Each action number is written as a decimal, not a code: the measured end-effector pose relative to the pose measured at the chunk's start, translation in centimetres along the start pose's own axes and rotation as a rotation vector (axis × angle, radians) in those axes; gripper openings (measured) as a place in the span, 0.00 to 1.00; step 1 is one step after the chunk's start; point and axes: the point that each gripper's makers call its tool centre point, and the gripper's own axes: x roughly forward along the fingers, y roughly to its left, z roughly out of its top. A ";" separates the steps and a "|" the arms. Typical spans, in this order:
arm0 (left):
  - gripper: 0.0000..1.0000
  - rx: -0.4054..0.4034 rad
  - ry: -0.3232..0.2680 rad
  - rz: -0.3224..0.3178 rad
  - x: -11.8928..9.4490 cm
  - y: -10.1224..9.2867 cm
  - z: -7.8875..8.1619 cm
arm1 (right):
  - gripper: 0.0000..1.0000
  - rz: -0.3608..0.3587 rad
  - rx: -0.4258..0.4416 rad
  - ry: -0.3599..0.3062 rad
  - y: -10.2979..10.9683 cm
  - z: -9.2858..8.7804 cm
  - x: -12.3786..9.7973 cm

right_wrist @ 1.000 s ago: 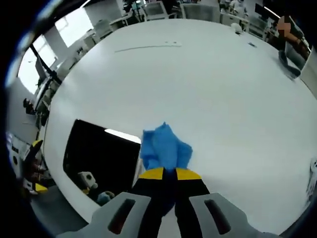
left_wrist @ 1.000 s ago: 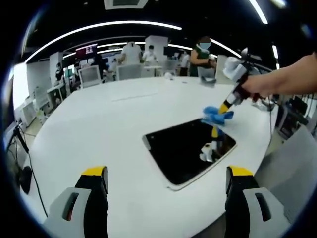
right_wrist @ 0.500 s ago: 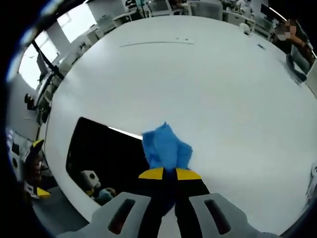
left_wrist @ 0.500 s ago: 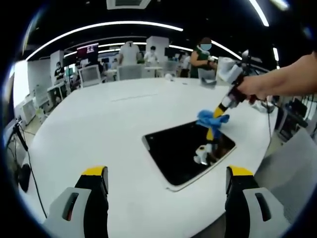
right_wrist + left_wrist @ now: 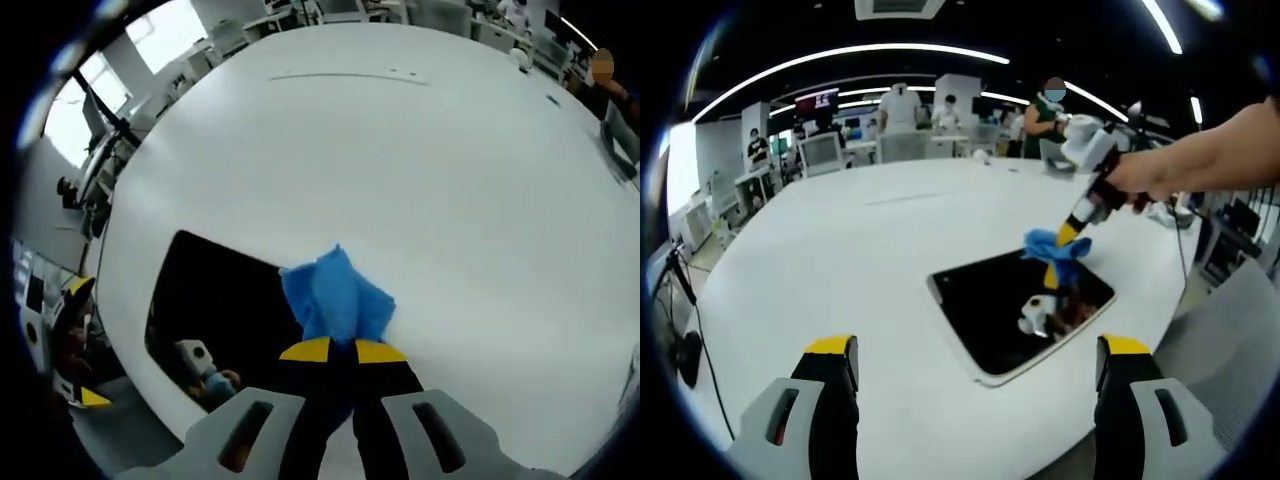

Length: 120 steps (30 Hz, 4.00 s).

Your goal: Wipe the mirror surface with the cleaning cloth until all visible marks leave the cleaned area.

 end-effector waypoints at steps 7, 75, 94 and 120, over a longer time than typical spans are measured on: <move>0.99 -0.001 0.000 0.000 0.1 0.0 0.0 | 0.01 0.012 -0.001 0.014 0.7 0.6 0.7; 0.99 0.019 0.032 -0.023 0.2 -0.4 -0.6 | 0.01 0.167 -0.150 0.033 16.8 6.6 5.3; 0.99 0.036 0.044 -0.006 0.0 -0.3 -0.7 | 0.01 0.166 -0.181 0.026 16.9 6.1 5.3; 0.99 0.035 0.040 -0.002 -0.1 -0.4 -0.5 | 0.01 0.193 -0.201 0.022 18.3 3.4 4.5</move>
